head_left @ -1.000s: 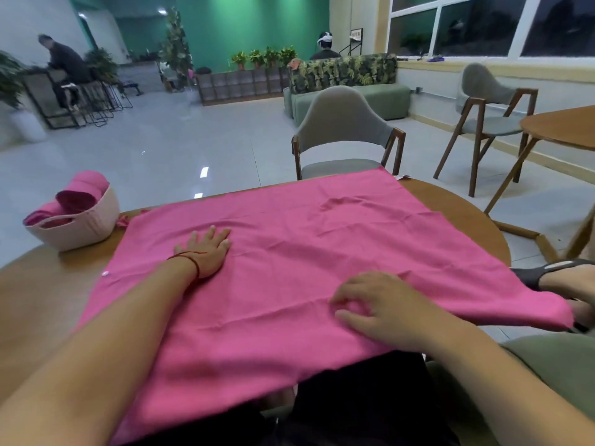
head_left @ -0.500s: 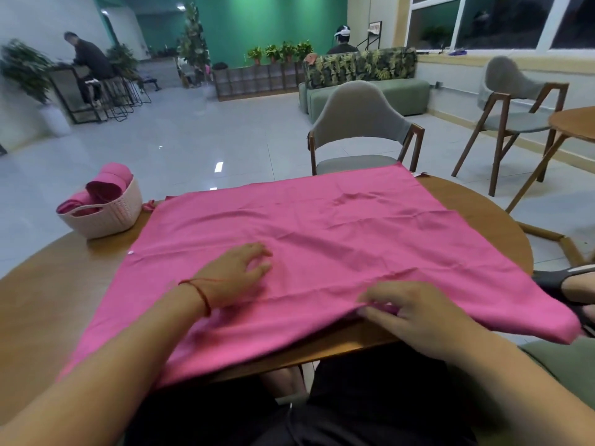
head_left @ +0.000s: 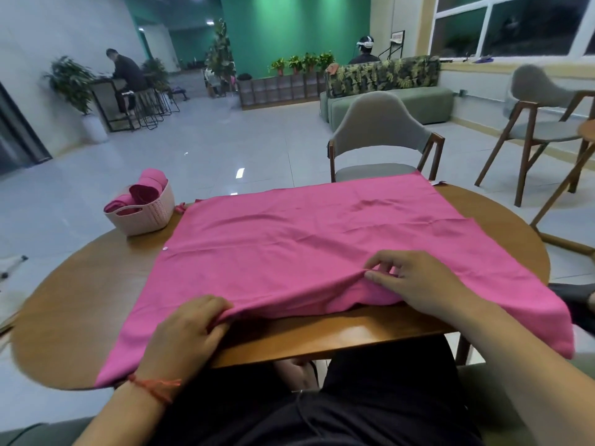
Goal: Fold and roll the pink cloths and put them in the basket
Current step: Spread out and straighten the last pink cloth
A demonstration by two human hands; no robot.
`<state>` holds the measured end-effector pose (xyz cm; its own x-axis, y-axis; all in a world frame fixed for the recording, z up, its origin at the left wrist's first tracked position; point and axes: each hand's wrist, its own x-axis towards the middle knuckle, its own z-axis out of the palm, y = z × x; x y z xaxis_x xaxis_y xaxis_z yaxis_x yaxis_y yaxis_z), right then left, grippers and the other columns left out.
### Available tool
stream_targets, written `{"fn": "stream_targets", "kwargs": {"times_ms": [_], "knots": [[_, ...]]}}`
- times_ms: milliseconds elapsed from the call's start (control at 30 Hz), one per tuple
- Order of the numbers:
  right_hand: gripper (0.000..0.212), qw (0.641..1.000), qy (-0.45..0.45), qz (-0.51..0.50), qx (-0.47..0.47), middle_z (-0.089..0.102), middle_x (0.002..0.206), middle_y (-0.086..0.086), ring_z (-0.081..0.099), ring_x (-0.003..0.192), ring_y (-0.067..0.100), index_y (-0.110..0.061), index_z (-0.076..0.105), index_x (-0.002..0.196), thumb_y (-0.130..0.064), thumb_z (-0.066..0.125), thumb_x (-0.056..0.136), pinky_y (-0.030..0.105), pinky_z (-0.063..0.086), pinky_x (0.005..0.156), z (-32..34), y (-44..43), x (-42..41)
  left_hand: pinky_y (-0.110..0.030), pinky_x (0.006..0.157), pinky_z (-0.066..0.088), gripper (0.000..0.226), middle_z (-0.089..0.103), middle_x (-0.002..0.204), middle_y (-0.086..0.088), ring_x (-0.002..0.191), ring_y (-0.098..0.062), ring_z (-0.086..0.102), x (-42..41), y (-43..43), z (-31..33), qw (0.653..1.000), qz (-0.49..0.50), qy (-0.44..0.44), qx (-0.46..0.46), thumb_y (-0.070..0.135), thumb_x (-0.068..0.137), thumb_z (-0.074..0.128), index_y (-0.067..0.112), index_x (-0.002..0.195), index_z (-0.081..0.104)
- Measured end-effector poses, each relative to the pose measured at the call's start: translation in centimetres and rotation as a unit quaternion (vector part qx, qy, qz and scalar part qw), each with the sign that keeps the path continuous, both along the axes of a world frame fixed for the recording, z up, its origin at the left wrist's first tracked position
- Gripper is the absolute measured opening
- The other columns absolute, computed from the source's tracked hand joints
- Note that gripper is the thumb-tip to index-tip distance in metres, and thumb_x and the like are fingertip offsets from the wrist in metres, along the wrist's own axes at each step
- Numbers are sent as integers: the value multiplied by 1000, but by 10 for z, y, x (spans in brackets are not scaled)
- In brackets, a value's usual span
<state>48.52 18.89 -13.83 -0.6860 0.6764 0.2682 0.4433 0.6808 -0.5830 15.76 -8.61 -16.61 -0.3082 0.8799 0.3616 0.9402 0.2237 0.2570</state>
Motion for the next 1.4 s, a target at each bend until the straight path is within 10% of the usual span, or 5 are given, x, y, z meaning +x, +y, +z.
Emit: {"fn": "stream_targets", "kwargs": {"times_ms": [533,733,867,1200,1400], "knots": [[54,980,-80,-156,96,66,118,-20,57,107,12,-53,66,110,-8,74,83,49,52,91,-16,12,152,-43,83,47,18,65,98,-3,97,-30,63,-44,-102,-3,945,273,-169,60,20,87,84,26,98,71],[34,964,6,-264,30,66,128,6,58,111,28,-46,66,115,-30,78,88,58,56,93,-15,21,177,-51,88,54,38,71,107,-7,96,-30,66,-46,-105,-2,893,349,-268,100,52,88,76,26,111,60],[90,927,65,-338,-152,56,145,12,61,120,36,-38,51,143,-72,88,68,64,58,92,-24,19,200,-56,93,55,69,74,103,-4,98,-28,69,-60,-111,-3,885,344,-299,95,80,75,72,20,108,65],[52,862,271,-267,-335,67,128,8,69,113,33,-29,67,119,-22,87,72,41,67,79,-28,6,218,-41,78,48,24,72,116,-16,106,-30,64,-60,-125,-7,811,264,-489,181,23,108,53,8,115,70],[104,856,296,-236,-353,78,88,-16,74,80,-6,-14,59,137,-40,105,47,16,60,60,-37,8,243,-32,64,63,24,74,109,-17,100,-27,68,-71,-127,-16,848,289,-412,170,30,108,55,15,107,73]]}}
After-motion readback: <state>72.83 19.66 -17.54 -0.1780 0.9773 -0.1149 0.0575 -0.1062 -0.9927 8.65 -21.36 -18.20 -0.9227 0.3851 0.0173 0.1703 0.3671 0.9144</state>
